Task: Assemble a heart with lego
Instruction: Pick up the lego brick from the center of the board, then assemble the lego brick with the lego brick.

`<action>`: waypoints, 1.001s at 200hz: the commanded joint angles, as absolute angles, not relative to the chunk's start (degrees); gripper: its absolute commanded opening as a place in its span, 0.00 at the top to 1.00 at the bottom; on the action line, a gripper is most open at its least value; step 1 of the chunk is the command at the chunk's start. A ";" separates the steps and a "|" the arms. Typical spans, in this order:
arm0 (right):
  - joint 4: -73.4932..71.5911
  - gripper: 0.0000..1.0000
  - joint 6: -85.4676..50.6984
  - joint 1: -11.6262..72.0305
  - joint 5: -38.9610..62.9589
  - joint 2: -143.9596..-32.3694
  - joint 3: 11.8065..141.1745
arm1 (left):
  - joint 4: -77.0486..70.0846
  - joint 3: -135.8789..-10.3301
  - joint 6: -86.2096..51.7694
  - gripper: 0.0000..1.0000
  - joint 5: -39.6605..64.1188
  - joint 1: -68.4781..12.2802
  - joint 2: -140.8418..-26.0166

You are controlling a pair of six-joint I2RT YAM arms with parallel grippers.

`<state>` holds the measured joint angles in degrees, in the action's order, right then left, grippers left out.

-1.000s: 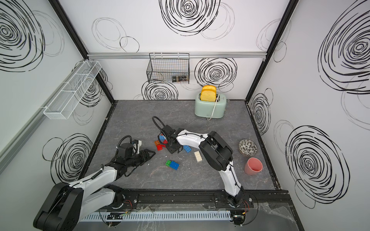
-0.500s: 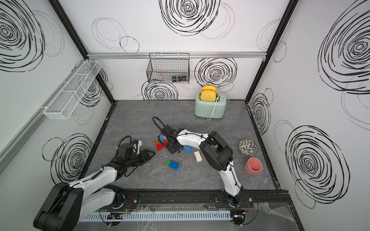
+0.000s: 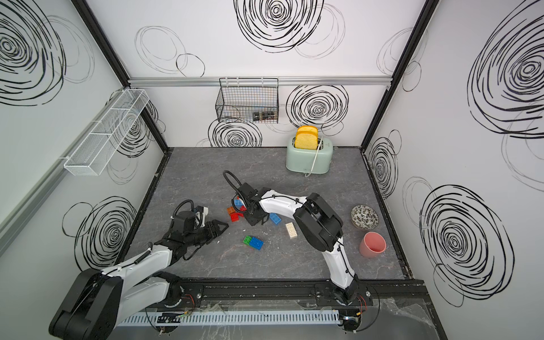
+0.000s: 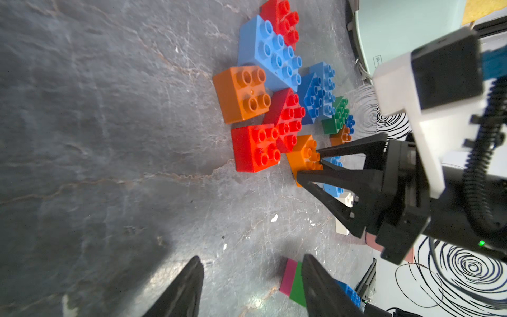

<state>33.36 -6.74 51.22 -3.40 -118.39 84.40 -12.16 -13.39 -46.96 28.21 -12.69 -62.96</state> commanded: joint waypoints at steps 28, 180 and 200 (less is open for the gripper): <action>35.98 0.67 -6.02 51.60 -2.90 -115.89 85.96 | -14.74 -12.75 -47.46 0.38 28.21 -12.39 -63.02; 40.82 0.69 -12.79 63.86 0.03 -104.57 80.98 | -14.96 -13.58 -47.24 0.38 27.95 -12.47 -63.73; 41.03 0.69 -13.62 64.72 -0.42 -104.77 80.34 | -14.94 -13.54 -47.15 0.38 28.20 -12.52 -63.73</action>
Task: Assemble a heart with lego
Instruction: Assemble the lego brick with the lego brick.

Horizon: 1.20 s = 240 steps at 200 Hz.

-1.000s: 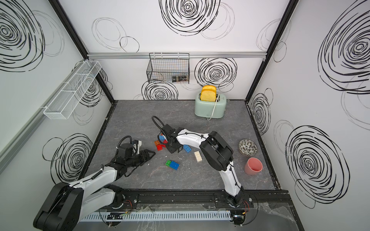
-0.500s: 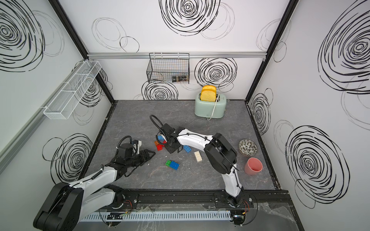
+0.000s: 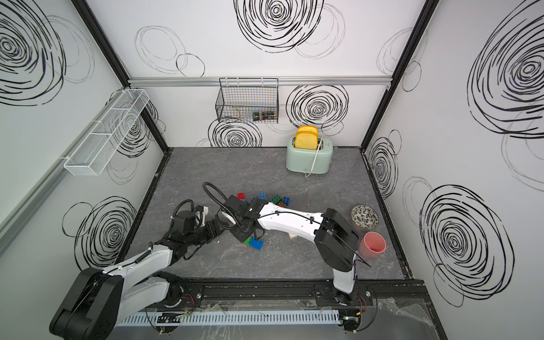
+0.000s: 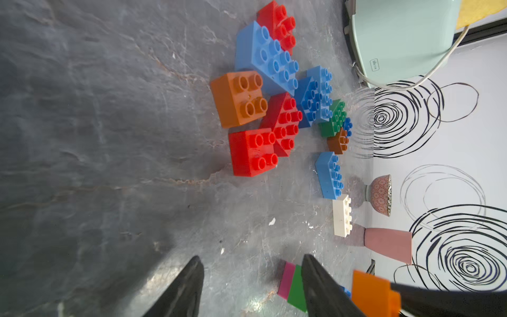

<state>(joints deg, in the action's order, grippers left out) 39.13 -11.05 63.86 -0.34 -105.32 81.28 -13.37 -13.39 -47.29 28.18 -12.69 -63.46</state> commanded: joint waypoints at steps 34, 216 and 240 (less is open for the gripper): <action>41.26 0.69 -14.08 65.04 -1.93 -104.85 79.13 | -15.34 -13.45 -47.20 0.38 28.30 -12.78 -63.72; 39.61 0.70 -13.89 65.85 -5.06 -104.37 73.63 | -16.92 -12.48 -47.90 0.38 28.11 -13.77 -64.10; 38.64 0.70 -13.97 66.86 -7.12 -103.93 72.65 | -16.90 -12.45 -47.94 0.38 28.04 -13.78 -64.07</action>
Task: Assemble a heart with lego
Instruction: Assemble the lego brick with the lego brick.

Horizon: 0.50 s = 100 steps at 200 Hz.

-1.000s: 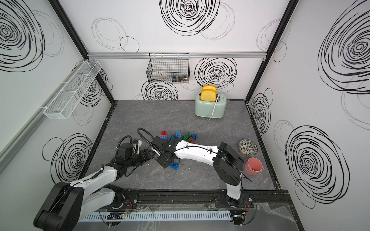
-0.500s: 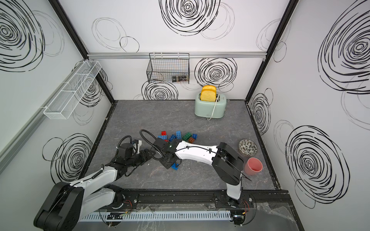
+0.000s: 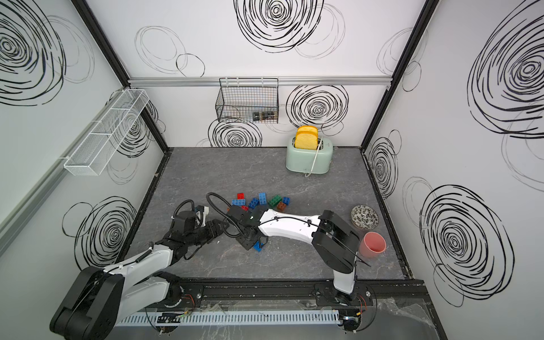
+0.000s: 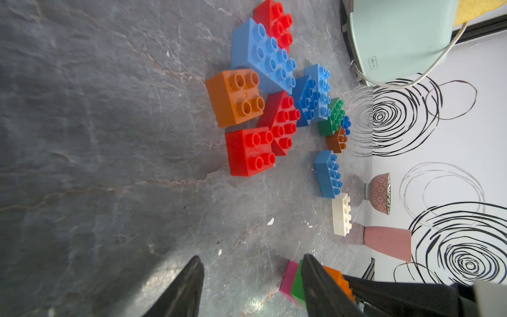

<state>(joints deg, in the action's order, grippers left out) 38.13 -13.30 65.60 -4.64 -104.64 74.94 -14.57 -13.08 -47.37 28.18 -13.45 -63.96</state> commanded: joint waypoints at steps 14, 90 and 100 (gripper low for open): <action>37.78 0.69 -14.06 67.06 -7.62 -103.51 71.80 | -16.96 -12.31 -47.92 0.38 27.94 -13.89 -64.07; 35.80 0.70 -13.72 66.49 -7.21 -100.75 69.40 | -16.48 -12.31 -47.90 0.38 27.69 -14.14 -63.99; 35.57 0.70 -13.63 66.53 -6.96 -100.55 69.27 | -16.39 -12.35 -47.86 0.38 27.60 -14.14 -63.98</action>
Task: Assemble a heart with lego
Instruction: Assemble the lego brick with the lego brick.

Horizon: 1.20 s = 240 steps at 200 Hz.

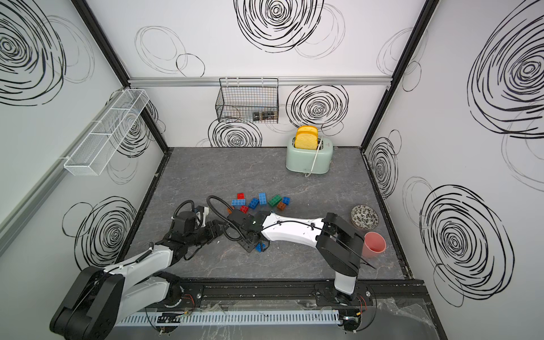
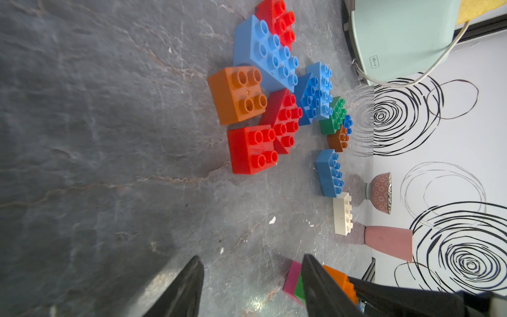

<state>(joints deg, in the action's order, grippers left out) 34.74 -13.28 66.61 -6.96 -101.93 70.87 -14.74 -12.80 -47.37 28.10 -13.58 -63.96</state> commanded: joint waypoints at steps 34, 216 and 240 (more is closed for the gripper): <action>35.76 0.70 -13.01 66.10 -5.98 -100.45 68.92 | -16.17 -12.31 -47.82 0.38 27.44 -14.22 -63.86; 37.49 0.70 -11.96 65.96 -7.87 -100.60 68.37 | -15.80 -12.35 -47.90 0.38 26.81 -14.94 -63.99; 37.67 0.70 -11.86 66.27 -6.91 -101.53 68.47 | -15.69 -12.35 -47.77 0.38 26.72 -14.92 -63.91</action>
